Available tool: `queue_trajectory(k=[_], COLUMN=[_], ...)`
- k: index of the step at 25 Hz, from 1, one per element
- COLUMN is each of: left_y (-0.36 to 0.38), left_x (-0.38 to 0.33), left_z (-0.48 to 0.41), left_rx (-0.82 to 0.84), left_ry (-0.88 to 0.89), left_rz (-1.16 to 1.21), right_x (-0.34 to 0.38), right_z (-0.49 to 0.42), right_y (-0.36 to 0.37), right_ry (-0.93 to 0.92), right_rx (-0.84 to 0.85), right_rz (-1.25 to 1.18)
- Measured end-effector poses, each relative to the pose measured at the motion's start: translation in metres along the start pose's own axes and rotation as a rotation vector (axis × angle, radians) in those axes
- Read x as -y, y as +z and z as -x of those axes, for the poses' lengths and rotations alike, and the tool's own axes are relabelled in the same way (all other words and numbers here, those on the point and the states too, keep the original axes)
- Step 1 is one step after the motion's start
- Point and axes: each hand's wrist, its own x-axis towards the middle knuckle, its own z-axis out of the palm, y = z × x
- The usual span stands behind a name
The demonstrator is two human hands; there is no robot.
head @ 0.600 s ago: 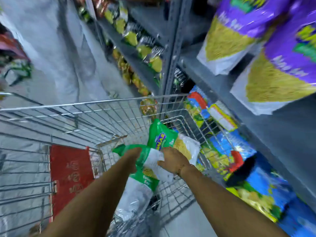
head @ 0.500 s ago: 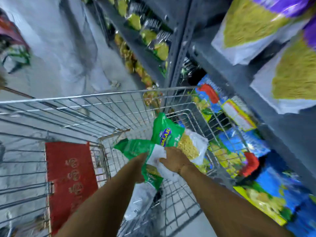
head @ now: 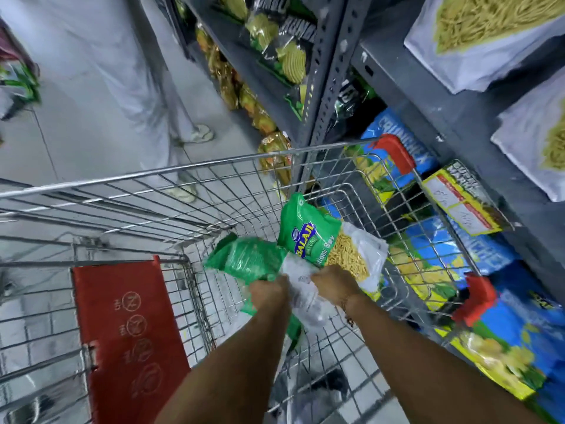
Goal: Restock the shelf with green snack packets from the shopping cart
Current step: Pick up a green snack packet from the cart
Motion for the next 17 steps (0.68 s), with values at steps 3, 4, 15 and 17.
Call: queue_trajectory(k=[3,4,15,17], left_y=[-0.021,-0.032,-0.032,-0.002], left_x=[-0.010,-0.013,-0.123,-0.126], left_z=[0.036,0.053,0.262,0.304], left_rx=[-0.004,0.036,0.753,0.847], left_ry=[0.286,0.407,1.321,1.415], left_rz=[-0.093,-0.079,-0.220,-0.287], right_x=[0.006,0.006,-0.082,-0.120], right_z=[0.028,0.043,0.216,0.233], right_y=[-0.021,-0.030,-0.165,-0.177], right_ry=[-0.094,-0.162,-0.735,-0.619], right_rx=[-0.051,-0.044,-0.713,-0.934], right_rz=[-0.260,-0.410,-1.010,-1.034])
